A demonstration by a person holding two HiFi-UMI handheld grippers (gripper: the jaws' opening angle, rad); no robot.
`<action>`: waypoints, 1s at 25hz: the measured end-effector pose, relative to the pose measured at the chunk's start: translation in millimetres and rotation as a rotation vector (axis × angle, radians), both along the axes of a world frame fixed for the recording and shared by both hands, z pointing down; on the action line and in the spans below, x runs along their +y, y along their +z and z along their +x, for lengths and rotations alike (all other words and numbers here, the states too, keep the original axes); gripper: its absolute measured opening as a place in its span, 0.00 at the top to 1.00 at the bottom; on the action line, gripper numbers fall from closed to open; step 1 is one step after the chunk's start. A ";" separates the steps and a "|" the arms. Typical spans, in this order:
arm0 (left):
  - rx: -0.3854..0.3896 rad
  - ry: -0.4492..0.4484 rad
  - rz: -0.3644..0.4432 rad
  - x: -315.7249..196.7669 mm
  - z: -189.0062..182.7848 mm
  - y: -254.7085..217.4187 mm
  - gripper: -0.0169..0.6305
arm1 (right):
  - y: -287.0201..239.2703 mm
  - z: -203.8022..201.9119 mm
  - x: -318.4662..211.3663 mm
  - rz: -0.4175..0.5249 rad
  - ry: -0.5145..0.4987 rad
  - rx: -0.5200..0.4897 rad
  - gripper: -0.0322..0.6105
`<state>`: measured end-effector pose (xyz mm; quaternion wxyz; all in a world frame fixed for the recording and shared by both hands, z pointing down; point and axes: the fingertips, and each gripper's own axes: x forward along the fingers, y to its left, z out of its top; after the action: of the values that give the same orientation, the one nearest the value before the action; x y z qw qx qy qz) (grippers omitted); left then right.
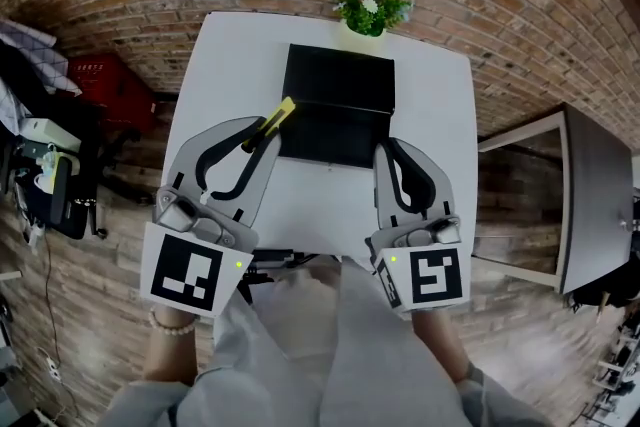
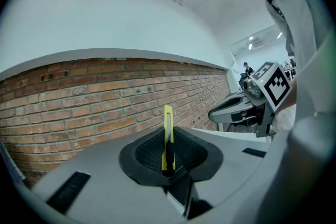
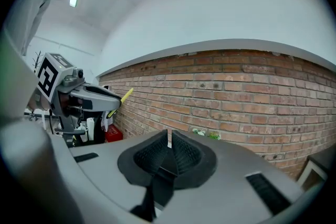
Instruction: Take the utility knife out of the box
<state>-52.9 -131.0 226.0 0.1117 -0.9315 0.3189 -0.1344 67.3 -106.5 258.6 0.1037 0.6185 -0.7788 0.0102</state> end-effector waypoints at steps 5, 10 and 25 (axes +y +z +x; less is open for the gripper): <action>0.003 0.010 -0.002 2.0 2.8 1.8 0.87 | -0.9 0.4 1.5 0.002 -0.001 0.019 0.86; -0.004 0.024 -0.008 3.3 6.0 4.6 0.87 | -4.8 0.9 1.1 0.019 0.005 0.041 0.87; -0.027 0.032 -0.007 4.4 8.5 8.0 0.87 | -0.3 -6.6 1.3 0.002 -0.021 0.049 0.87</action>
<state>-44.4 -126.6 234.0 0.1149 -0.9350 0.3020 -0.1462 60.7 -105.2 258.3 0.1223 0.6103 -0.7826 -0.0068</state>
